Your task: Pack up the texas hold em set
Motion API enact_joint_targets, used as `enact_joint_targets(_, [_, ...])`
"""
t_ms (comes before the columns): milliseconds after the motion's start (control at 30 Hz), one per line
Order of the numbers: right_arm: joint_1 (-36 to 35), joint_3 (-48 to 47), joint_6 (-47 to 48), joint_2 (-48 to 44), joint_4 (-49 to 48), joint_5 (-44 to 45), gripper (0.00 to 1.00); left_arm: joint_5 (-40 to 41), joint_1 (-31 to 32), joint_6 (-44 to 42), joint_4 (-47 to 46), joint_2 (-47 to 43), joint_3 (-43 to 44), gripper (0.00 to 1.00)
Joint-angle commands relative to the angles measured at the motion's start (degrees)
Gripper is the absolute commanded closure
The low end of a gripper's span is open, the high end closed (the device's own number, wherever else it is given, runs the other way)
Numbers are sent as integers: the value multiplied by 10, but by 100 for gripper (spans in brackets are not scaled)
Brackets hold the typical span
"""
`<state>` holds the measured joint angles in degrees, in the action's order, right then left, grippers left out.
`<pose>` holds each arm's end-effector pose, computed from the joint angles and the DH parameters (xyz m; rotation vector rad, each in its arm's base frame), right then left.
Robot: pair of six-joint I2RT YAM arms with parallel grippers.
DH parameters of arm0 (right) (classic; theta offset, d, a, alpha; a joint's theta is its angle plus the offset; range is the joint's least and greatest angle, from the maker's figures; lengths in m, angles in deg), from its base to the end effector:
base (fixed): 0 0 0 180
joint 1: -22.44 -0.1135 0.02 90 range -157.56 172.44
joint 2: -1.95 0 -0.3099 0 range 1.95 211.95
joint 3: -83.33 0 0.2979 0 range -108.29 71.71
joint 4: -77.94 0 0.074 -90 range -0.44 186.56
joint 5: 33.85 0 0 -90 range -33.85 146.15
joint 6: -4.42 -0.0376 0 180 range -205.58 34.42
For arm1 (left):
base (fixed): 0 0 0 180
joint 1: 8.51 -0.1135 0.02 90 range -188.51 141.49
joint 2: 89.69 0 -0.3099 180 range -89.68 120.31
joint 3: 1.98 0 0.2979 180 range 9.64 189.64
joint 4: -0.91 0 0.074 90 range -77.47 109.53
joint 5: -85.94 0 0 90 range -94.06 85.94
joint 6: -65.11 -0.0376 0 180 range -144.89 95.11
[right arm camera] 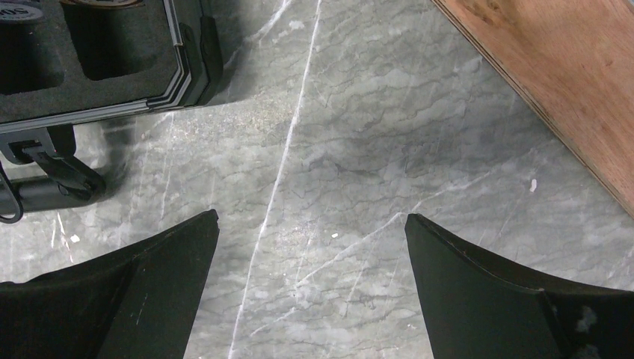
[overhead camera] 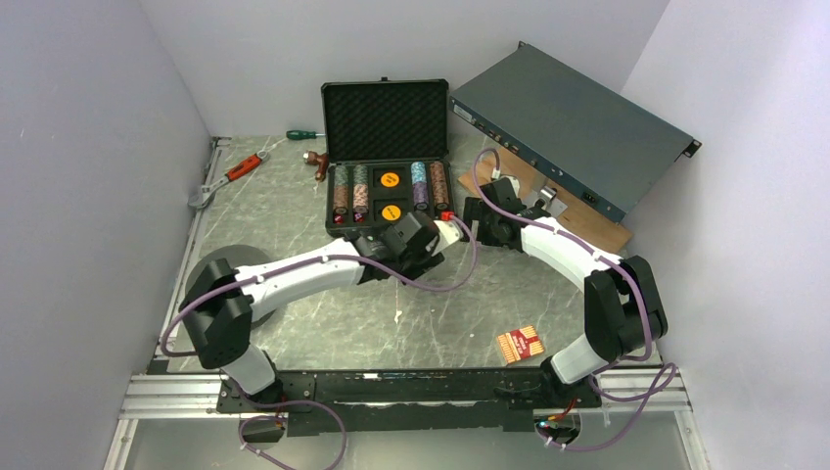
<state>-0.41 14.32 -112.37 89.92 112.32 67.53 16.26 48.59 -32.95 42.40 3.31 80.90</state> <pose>0.3318 0.1318 0.2375 0.1670 2.4741 0.1205 0.2268 -0.3265 0.2850 1.1624 2.0962 0.0444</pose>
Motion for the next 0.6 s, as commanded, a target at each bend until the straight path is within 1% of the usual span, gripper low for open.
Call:
enact_joint_targets(0, [3, -23, 3, -2, -4, -4, 0, -60, -44, -98, -26, -59, 22, 97])
enact_joint_targets(167, [3, -24, 3, -2, -4, -6, 0, -64, -106, -153, 4, -43, 42, 100])
enact_joint_targets(233, [3, -24, 3, -4, -4, -6, 0, -80, -134, -161, 1, -43, 44, 100])
enact_joint_targets(300, [3, -23, 3, -5, -4, -5, 0, -140, -157, -197, -15, -57, 29, 100])
enact_joint_targets(367, [3, -23, 3, -5, -4, -5, 0, -166, -162, -270, -51, -75, -10, 100])
enact_joint_targets(400, [3, -23, 3, -5, -4, -5, 0, -177, -165, -294, -60, -78, -16, 100])
enact_joint_targets(467, [3, -24, 3, -4, -4, -6, 0, -214, -177, -317, -55, -70, -2, 100])
enact_joint_targets(567, [3, -24, 3, -3, -4, -6, 0, -301, -210, -348, -42, -54, 17, 100])
